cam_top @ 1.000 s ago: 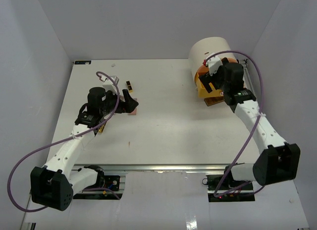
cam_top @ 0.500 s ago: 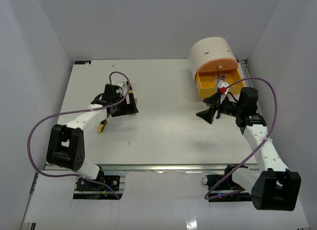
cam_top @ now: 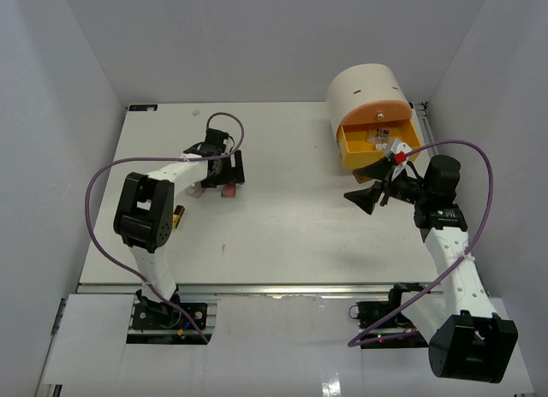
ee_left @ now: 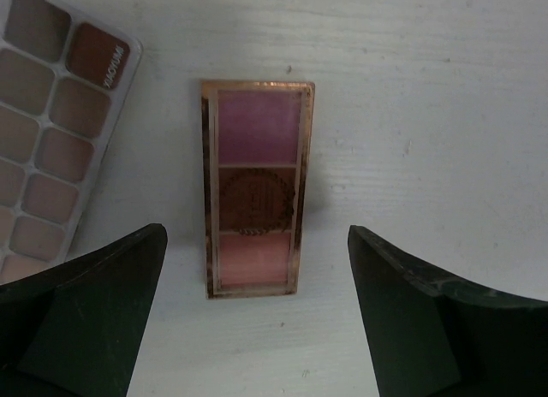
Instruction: Organize the makeup
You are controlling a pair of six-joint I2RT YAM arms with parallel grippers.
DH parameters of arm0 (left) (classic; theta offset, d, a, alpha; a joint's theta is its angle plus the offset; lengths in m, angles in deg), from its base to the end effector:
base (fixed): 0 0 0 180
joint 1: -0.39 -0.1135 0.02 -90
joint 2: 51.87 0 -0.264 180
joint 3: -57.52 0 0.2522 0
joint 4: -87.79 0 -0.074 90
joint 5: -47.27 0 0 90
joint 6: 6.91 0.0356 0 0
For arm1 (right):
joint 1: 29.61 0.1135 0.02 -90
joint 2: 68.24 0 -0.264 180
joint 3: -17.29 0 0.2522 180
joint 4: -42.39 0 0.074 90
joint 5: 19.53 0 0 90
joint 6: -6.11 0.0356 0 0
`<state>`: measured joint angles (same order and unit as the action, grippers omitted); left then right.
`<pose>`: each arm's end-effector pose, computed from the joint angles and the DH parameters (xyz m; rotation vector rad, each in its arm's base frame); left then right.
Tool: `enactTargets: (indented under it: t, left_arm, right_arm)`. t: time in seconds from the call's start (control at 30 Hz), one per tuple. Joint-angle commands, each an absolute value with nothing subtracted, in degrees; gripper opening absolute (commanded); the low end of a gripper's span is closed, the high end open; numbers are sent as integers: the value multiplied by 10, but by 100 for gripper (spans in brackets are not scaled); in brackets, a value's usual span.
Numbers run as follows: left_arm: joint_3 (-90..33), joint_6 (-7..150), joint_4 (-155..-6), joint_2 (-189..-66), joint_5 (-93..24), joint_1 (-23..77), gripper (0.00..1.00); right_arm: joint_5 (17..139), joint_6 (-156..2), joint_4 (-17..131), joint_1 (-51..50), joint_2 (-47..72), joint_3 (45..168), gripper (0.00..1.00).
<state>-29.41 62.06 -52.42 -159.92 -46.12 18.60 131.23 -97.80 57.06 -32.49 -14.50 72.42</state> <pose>0.3714 -0.1200 0.1779 -0.0852 2.6383 -0.1564 0.2062 0.0207 0.3115 -0.8794 1.4987 0.7320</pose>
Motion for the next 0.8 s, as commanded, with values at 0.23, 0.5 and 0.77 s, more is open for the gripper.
enactTargets:
  t: [0.23, 0.5, 0.77]
  left_arm:
    - [-332, 626, -509, -1631, -495, 198, 72]
    - [-315, 631, -516, -1600, -459, 213, 29]
    - [-234, 565, -664, -1450, -257, 285, 3]
  right_arm:
    - [1298, -965, 547, -330, -150, 730, 90]
    - [1306, -954, 541, -337, -143, 727, 90]
    - [1335, -899, 526, -340, -106, 722, 90]
